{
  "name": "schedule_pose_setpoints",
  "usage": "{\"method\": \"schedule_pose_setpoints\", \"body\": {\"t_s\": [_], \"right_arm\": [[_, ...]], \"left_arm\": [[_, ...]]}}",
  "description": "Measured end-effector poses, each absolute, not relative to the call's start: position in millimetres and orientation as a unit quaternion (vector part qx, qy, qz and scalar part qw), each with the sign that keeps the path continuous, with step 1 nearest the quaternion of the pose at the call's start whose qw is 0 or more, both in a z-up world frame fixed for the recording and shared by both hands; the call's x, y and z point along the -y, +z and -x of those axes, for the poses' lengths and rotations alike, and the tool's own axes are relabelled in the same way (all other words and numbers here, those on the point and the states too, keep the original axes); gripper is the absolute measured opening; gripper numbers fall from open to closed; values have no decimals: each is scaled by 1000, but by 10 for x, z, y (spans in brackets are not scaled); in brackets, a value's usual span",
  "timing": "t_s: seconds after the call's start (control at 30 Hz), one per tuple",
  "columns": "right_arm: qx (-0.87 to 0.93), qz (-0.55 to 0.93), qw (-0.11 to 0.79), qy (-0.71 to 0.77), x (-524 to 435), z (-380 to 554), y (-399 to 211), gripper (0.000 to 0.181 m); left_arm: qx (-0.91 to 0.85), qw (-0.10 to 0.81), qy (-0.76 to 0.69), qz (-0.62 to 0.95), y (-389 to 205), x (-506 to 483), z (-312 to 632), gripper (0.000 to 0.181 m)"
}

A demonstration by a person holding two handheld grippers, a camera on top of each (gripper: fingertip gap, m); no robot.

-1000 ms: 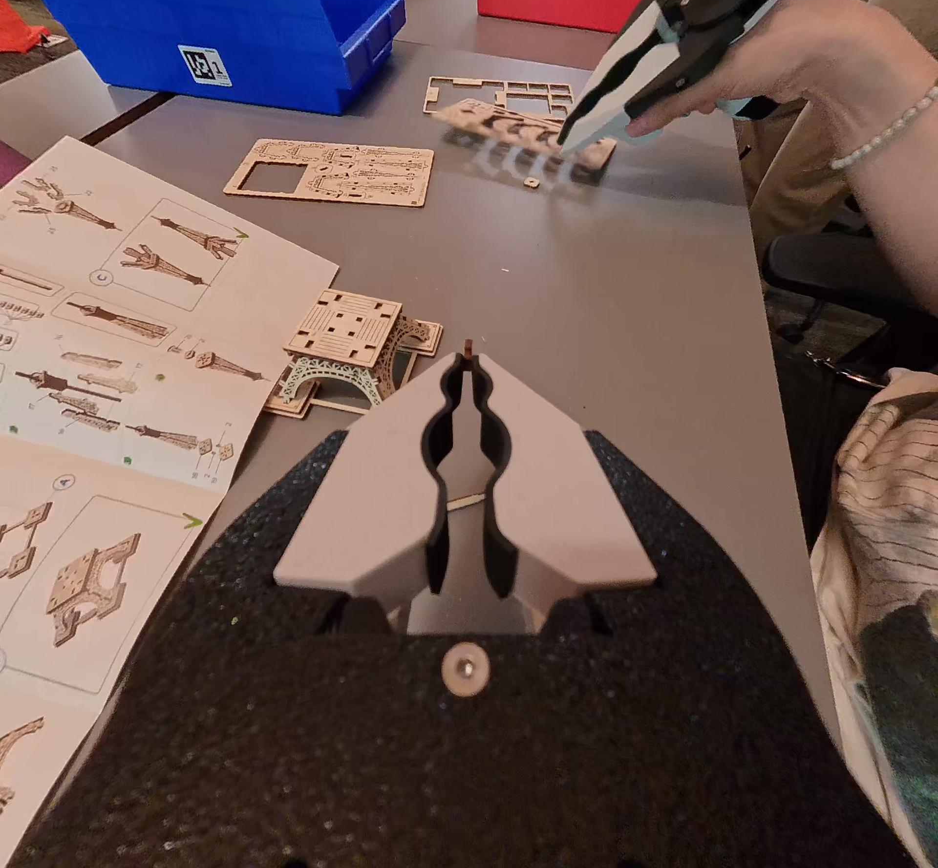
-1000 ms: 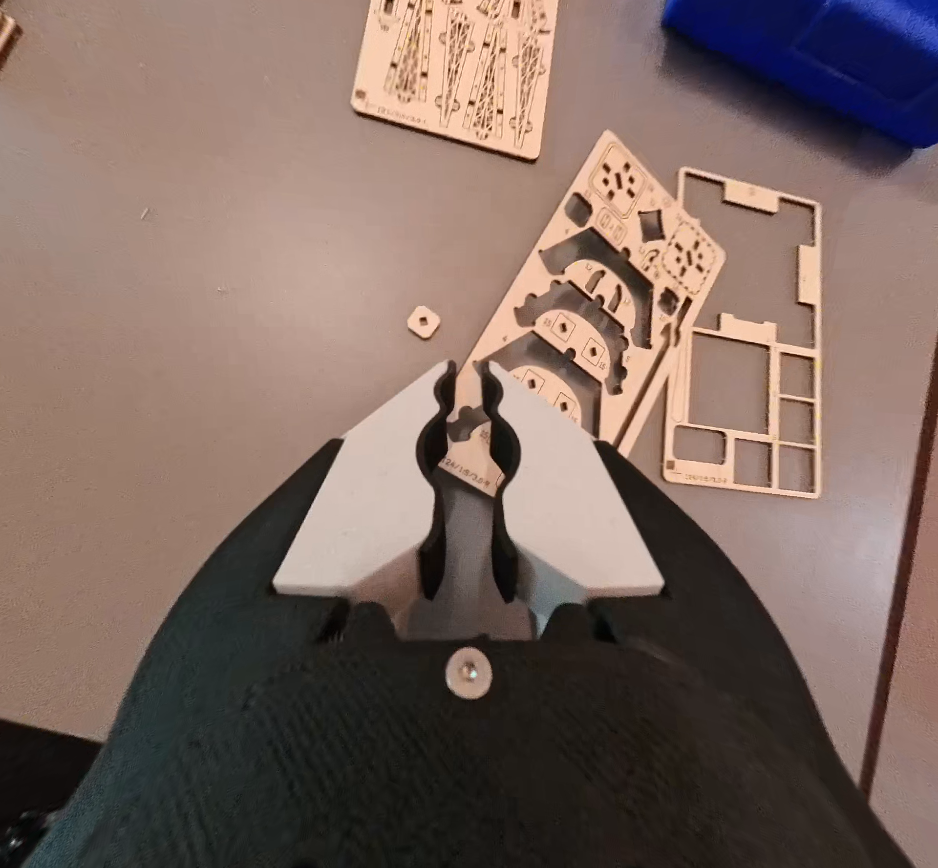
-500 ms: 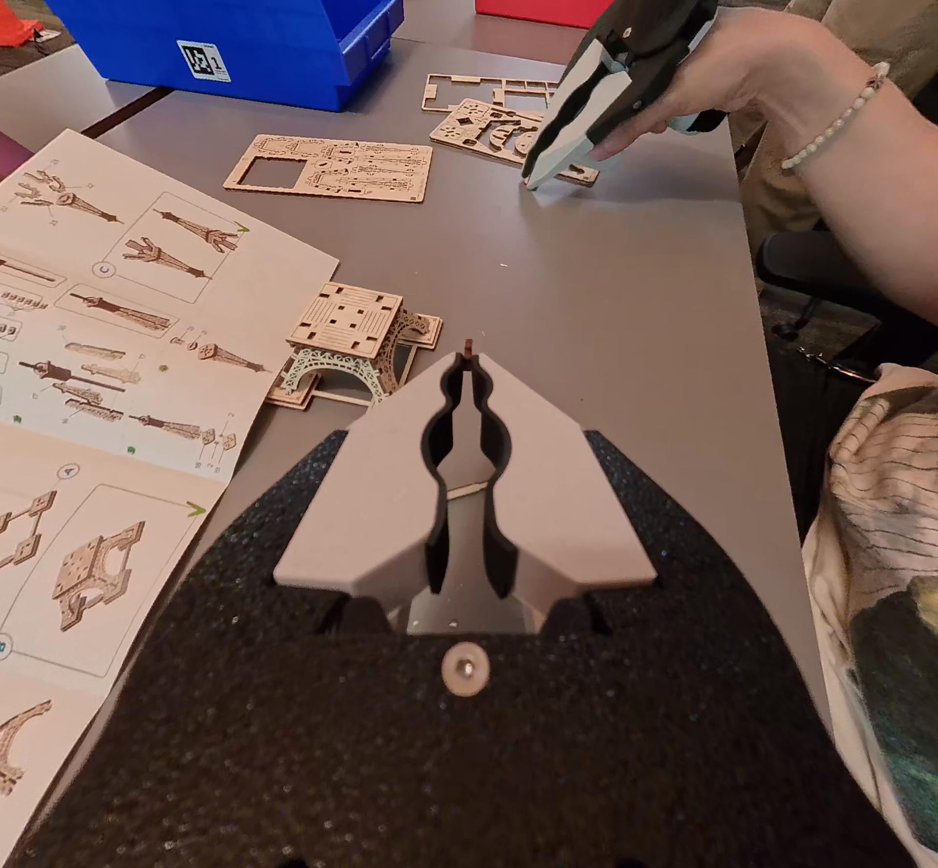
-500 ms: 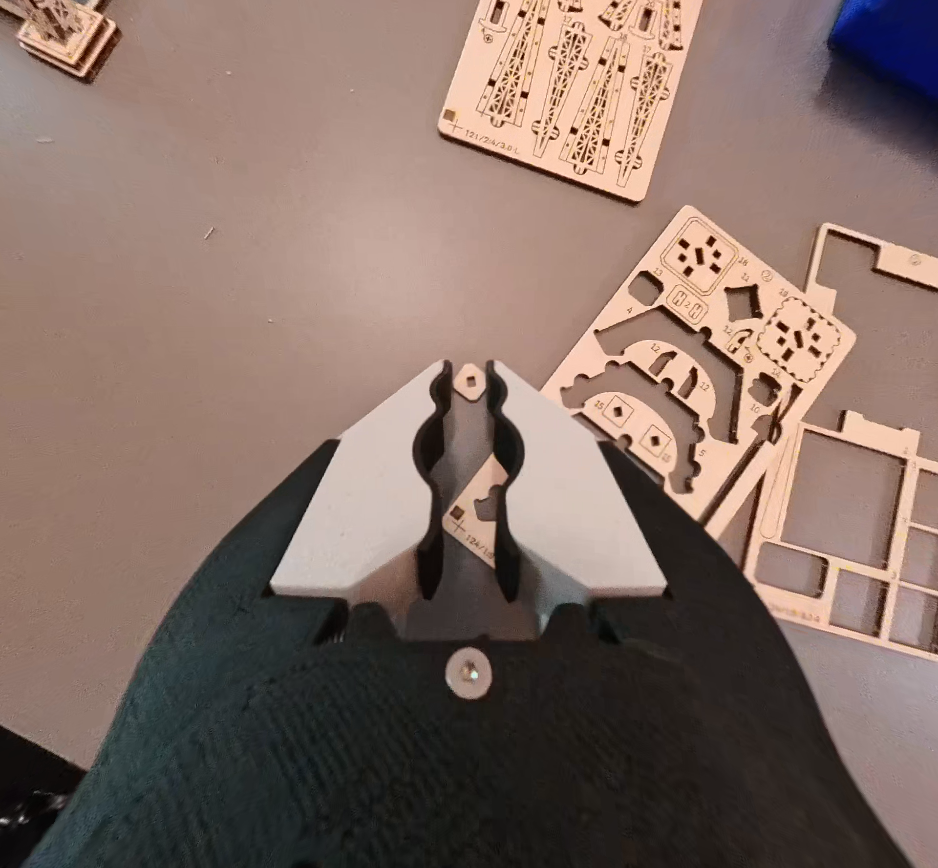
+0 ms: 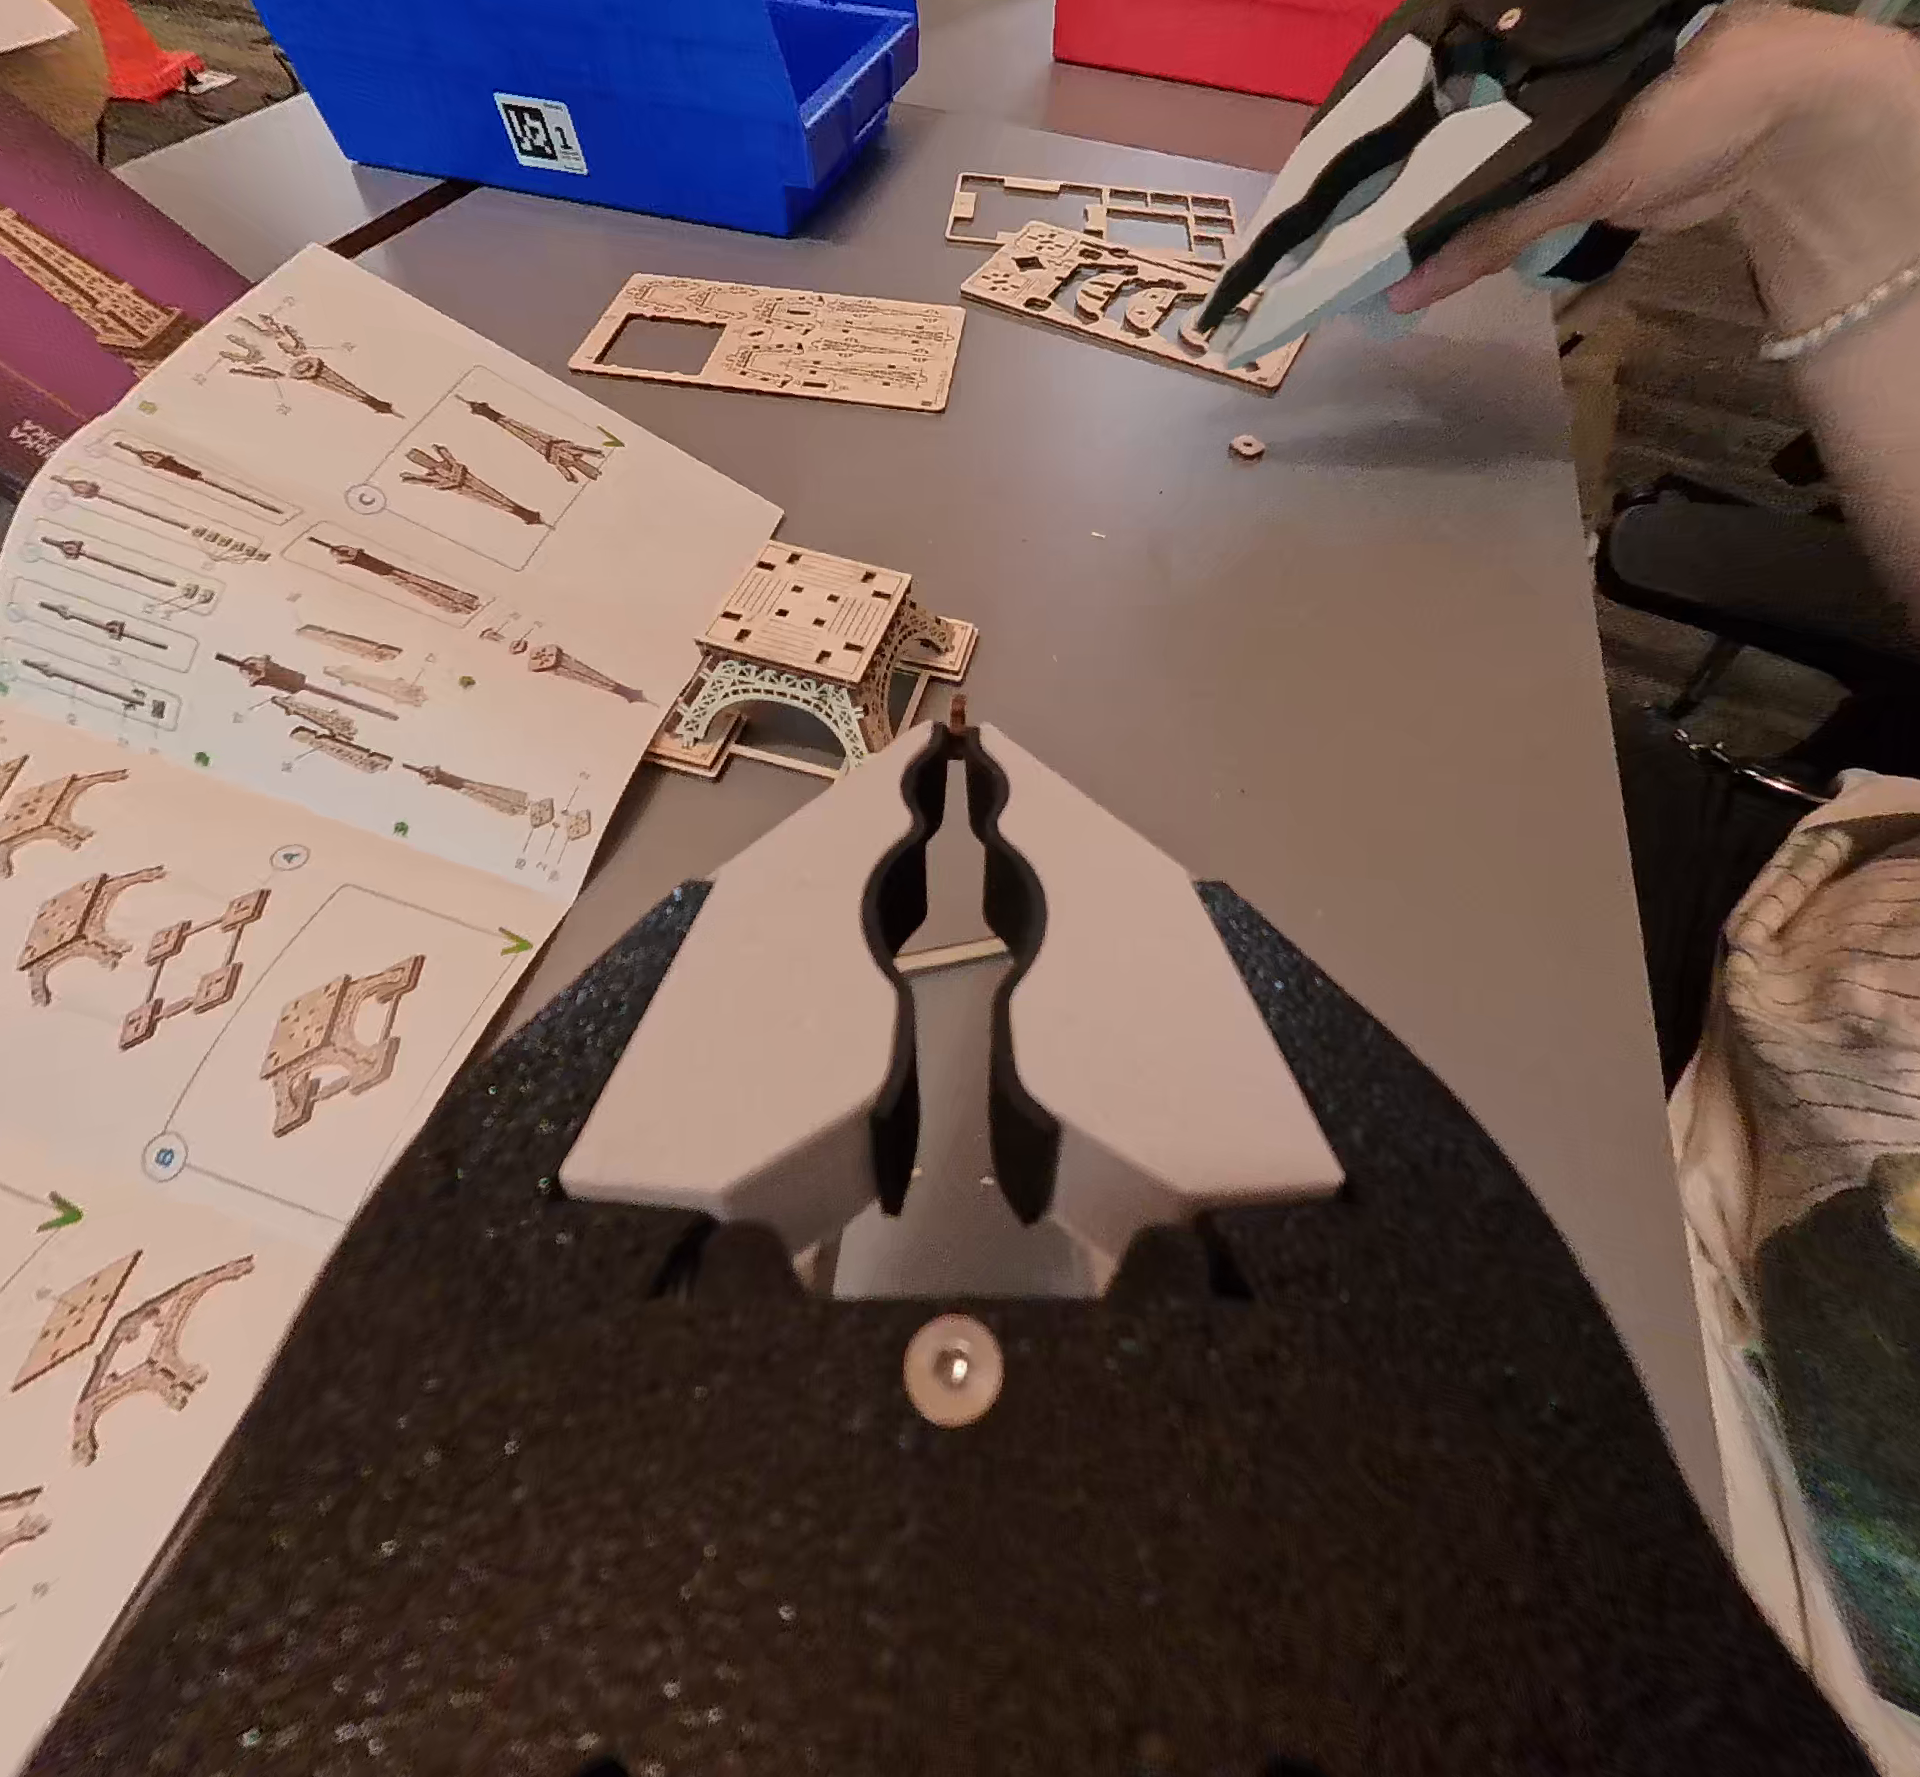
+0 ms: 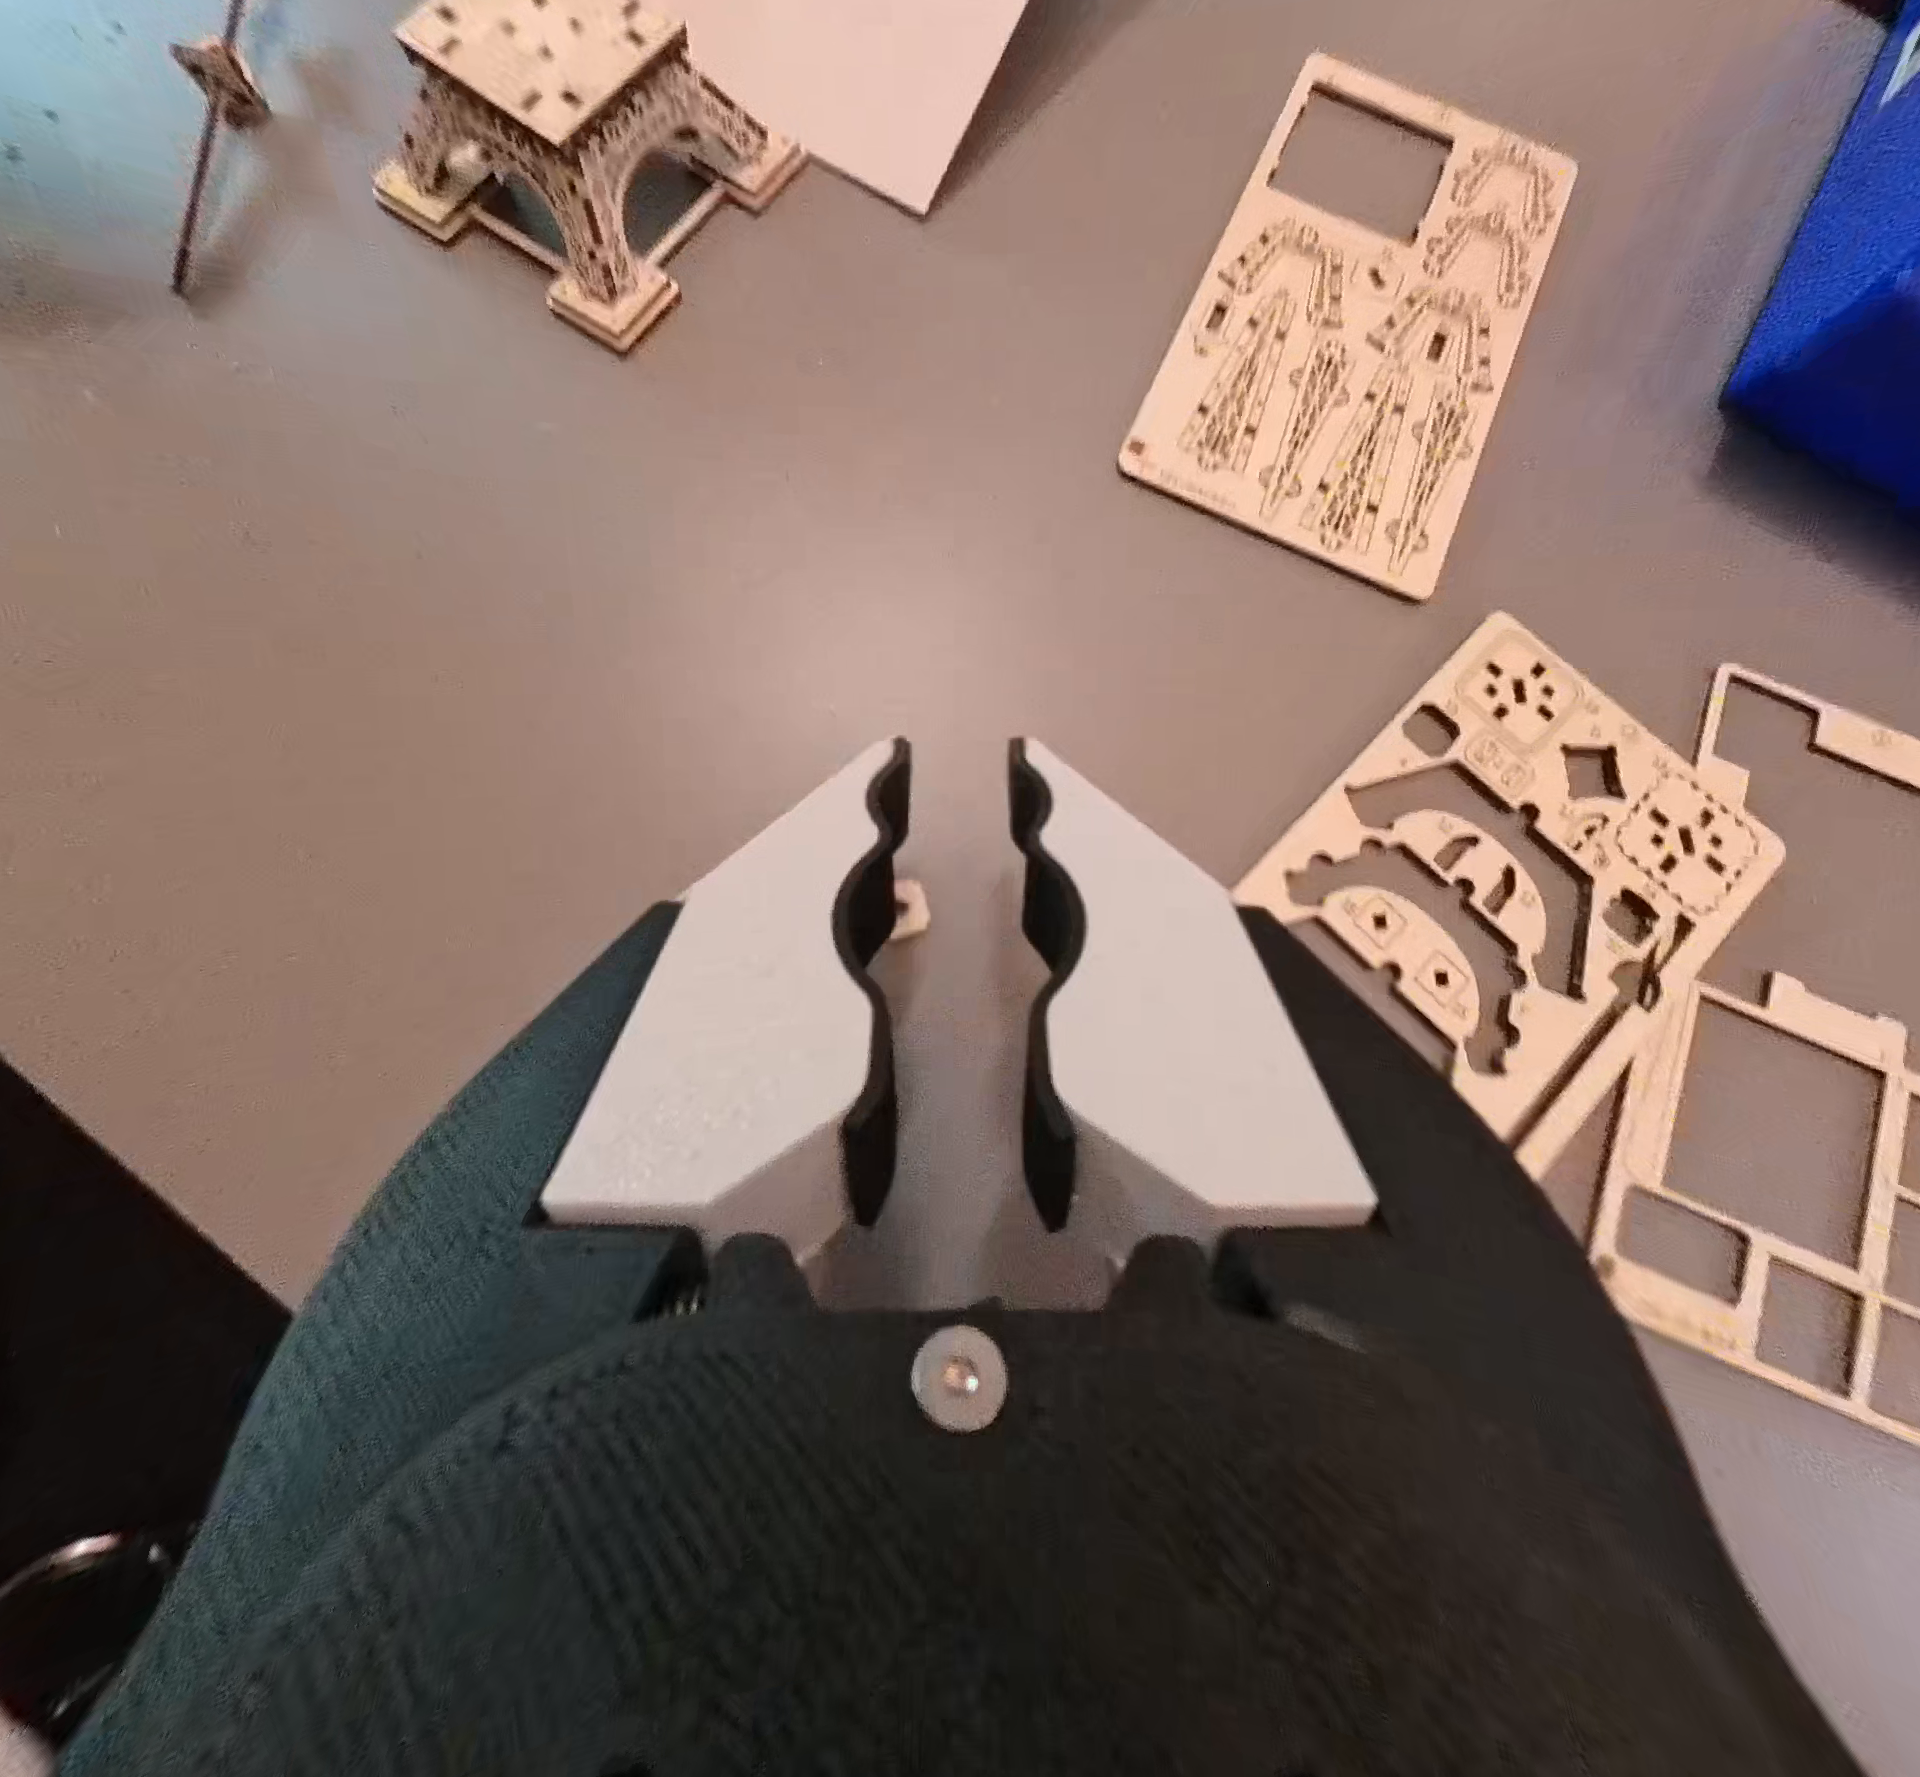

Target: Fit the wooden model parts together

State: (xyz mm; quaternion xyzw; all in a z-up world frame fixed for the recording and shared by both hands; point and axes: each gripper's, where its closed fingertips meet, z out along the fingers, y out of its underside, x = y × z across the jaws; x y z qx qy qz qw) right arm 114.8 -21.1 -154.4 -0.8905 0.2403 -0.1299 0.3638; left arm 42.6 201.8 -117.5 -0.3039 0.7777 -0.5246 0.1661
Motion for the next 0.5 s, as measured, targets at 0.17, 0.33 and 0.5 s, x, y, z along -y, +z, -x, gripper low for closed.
{"method": "schedule_pose_setpoints", "body": {"t_s": [0.17, 0.33, 0.5], "right_arm": [[-242, 918, 303, -85, 432, -953, -1781, 20], [-217, 923, 314, -56, 293, -840, -1930, 14], [-204, 922, 322, -68, 157, -867, -1934, 3]], "left_arm": [[-779, 156, -528, 299, -1190, -1966, -417, 0], [-786, 152, -523, 292, -1217, -1930, -386, 0], [-793, 139, -521, 283, -1252, -1838, -360, 0]]}}
